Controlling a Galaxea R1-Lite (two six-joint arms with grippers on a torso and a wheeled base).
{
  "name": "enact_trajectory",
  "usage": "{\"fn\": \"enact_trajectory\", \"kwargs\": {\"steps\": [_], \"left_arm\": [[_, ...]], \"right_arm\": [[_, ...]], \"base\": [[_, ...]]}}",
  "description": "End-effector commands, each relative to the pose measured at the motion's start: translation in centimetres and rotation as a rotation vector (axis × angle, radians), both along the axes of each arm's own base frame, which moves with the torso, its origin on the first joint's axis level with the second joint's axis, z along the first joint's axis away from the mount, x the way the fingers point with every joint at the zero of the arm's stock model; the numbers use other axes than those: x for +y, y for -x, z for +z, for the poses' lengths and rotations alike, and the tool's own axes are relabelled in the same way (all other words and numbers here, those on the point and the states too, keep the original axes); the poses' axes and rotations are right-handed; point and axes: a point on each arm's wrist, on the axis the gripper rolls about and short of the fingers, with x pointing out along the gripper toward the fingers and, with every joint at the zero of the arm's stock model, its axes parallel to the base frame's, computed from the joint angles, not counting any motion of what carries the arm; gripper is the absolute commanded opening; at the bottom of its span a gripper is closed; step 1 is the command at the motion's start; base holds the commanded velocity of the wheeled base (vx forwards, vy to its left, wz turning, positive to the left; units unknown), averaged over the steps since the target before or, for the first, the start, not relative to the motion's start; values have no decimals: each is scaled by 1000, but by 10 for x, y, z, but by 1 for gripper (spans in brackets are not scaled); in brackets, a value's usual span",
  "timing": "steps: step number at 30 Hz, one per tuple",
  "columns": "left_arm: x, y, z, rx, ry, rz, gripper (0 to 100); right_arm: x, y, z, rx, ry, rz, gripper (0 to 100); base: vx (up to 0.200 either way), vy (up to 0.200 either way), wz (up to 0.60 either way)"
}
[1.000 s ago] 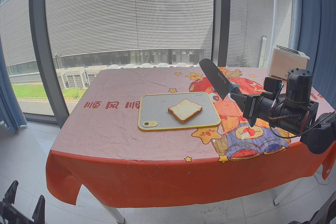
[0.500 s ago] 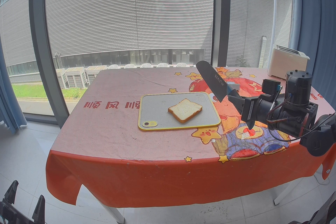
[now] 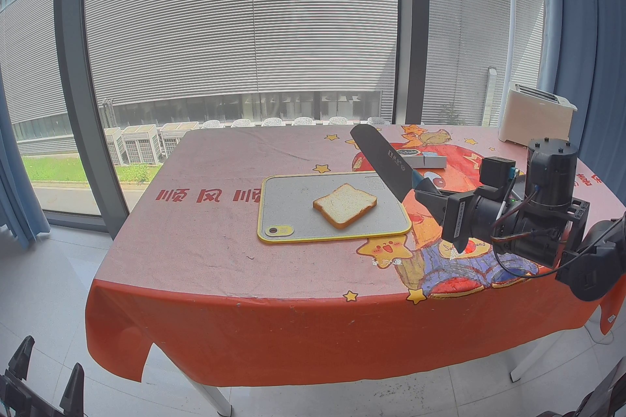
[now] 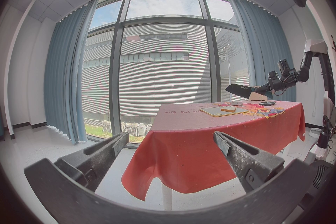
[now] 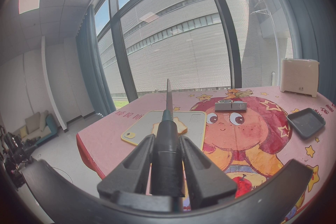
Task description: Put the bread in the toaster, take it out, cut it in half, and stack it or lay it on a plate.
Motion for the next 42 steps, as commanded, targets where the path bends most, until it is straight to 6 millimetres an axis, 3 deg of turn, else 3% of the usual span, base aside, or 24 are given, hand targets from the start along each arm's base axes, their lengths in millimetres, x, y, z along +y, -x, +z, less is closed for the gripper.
{"fn": "enact_trajectory", "kwargs": {"steps": [1,9,30,42], "left_arm": [[0,0,-5,1,0,0,100],[0,0,-5,1,-1,0,100],[0,0,-5,-1,0,0,100],[0,0,-5,-4,0,0,100]], "right_arm": [[2,2,-2,0,16,13,0],[2,17,2,-27,39,51,0],[5,17,-3,-13,47,66,0],[1,28,13,-59,23,65,0]], "base": [[0,0,0],[0,0,0],[0,0,0],[0,0,0]]}}
